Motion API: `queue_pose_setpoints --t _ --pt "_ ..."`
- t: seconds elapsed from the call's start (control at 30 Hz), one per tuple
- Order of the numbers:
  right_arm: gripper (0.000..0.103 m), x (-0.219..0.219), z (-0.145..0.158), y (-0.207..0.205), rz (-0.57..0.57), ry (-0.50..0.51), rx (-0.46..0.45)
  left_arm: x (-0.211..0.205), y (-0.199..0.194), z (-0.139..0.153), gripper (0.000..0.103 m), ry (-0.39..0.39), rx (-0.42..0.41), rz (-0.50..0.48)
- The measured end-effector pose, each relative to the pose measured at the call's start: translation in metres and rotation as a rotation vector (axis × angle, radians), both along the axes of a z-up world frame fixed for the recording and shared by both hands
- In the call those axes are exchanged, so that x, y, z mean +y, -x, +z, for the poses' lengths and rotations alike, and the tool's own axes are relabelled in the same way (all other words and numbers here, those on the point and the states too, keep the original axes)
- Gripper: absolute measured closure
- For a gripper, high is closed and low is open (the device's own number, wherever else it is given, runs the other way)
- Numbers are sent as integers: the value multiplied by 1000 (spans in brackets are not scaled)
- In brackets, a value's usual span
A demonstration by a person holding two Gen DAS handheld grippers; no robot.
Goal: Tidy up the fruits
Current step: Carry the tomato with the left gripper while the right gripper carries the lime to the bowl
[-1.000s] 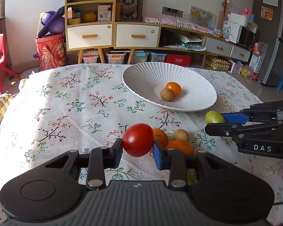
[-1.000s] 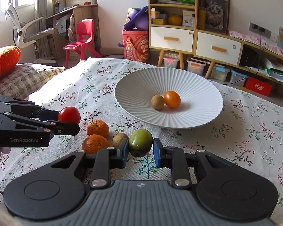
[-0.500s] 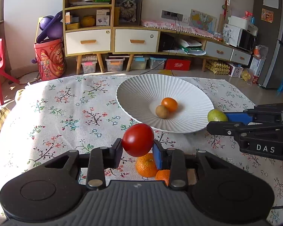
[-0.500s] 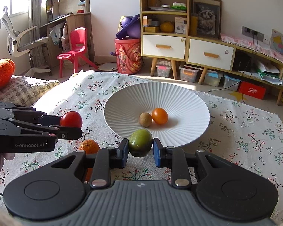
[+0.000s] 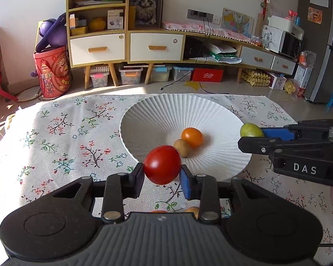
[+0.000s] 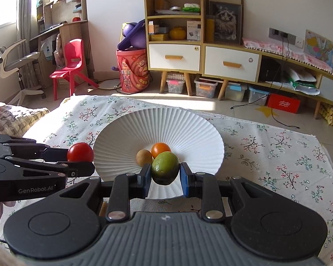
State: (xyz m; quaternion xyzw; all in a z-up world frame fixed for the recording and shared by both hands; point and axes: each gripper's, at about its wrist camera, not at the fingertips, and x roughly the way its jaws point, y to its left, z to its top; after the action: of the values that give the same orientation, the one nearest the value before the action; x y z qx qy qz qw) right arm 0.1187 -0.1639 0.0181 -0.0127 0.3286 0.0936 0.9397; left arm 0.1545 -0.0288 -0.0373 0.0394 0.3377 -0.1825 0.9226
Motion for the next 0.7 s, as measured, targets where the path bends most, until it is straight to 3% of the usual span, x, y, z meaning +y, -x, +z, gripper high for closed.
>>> queue_pose_setpoints --t 0.43,0.7 --pt "78 1 -13 -24 -3 18 48 -19 -49 -9 84 -51 10 1" --pt "78 3 -20 -30 15 38 74 -29 -58 -19 84 -82 13 -47"
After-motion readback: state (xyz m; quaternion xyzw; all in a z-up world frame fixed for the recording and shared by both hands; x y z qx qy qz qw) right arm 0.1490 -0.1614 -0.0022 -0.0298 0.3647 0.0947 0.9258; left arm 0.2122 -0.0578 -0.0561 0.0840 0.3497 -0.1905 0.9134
